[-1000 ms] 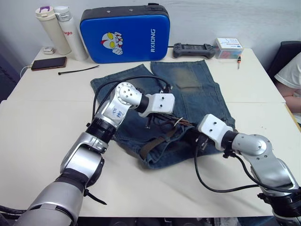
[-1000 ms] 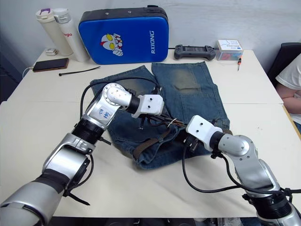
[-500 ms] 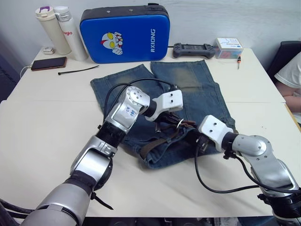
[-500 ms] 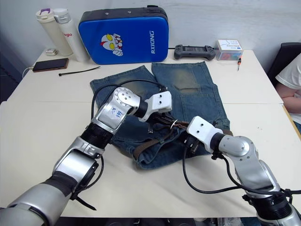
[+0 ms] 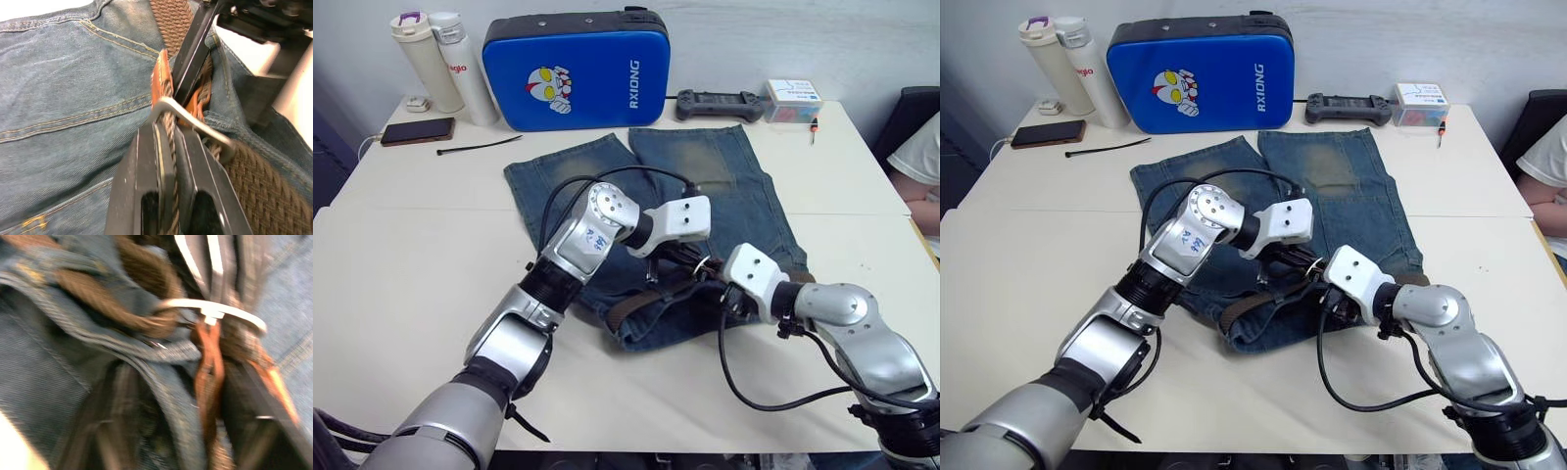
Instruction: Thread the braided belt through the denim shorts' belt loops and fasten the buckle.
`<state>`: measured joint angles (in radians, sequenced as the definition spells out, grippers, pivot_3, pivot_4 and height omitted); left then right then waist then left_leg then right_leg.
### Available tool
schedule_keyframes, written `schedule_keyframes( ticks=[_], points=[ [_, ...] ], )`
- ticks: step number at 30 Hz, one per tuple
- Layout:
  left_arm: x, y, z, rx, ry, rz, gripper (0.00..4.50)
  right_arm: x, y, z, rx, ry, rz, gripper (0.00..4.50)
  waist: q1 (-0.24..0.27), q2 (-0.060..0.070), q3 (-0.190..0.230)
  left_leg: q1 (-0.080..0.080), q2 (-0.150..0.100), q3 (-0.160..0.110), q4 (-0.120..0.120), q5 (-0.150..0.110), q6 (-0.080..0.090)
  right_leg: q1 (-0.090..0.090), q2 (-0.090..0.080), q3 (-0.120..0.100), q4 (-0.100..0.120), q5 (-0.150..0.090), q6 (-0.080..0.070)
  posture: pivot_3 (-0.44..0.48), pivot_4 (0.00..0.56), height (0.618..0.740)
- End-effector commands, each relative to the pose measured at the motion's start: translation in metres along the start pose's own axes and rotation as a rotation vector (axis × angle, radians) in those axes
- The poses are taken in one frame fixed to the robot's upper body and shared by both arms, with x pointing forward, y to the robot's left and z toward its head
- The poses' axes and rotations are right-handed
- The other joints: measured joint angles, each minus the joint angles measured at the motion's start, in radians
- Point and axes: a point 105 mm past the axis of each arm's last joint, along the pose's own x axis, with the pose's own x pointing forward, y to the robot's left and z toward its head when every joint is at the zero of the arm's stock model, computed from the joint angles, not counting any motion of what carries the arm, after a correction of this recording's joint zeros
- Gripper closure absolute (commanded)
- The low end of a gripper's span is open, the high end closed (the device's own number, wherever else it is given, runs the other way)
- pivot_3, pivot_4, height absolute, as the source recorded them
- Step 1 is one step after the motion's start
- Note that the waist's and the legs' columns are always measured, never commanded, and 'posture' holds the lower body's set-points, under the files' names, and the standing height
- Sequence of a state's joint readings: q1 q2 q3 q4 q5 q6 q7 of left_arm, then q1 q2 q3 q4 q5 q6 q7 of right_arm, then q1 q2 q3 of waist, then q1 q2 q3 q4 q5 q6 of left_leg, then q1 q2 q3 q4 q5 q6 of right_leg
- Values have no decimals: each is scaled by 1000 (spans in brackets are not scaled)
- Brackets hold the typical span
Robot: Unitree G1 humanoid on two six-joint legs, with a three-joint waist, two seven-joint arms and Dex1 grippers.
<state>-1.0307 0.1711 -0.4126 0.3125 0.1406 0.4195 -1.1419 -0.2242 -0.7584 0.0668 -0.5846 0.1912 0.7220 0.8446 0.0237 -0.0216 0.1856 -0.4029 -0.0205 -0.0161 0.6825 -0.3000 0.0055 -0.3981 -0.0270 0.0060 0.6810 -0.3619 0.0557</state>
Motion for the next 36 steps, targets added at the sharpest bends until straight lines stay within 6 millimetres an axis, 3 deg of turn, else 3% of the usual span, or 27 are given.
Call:
schedule_keyframes(
  ticks=[1,8,12,16,20,36],
  points=[
    [6,-10,20,71,-50,-61,4500,-26,-12,17,18,-49,-36,69,0,0,0,0,0,0,0,0,0,0,0,0,0,0,0,0,150,740],
    [6,-9,17,72,-44,-52,4500,-63,-32,14,126,-34,-49,69,3,0,0,0,0,0,0,-1,1,0,0,0,0,0,0,0,150,740],
    [6,-10,14,66,-40,-50,4500,-76,-55,18,59,-24,-139,69,0,0,0,0,0,0,0,-1,1,0,0,0,0,0,0,0,150,740],
    [6,-10,15,63,-45,-46,4500,-68,-66,11,-53,14,-173,69,0,0,0,0,0,1,0,-1,1,0,0,1,-1,0,0,0,150,740],
    [6,-9,16,60,-47,-41,4500,-57,-58,6,-81,33,-121,1779,0,0,0,0,0,1,0,-1,1,0,0,1,0,0,0,0,150,740],
    [4,-10,17,55,-52,-40,4500,-37,-45,2,-72,18,-72,1779,1,0,0,0,0,0,0,-1,1,0,0,0,0,0,0,0,150,740]
  ],
)
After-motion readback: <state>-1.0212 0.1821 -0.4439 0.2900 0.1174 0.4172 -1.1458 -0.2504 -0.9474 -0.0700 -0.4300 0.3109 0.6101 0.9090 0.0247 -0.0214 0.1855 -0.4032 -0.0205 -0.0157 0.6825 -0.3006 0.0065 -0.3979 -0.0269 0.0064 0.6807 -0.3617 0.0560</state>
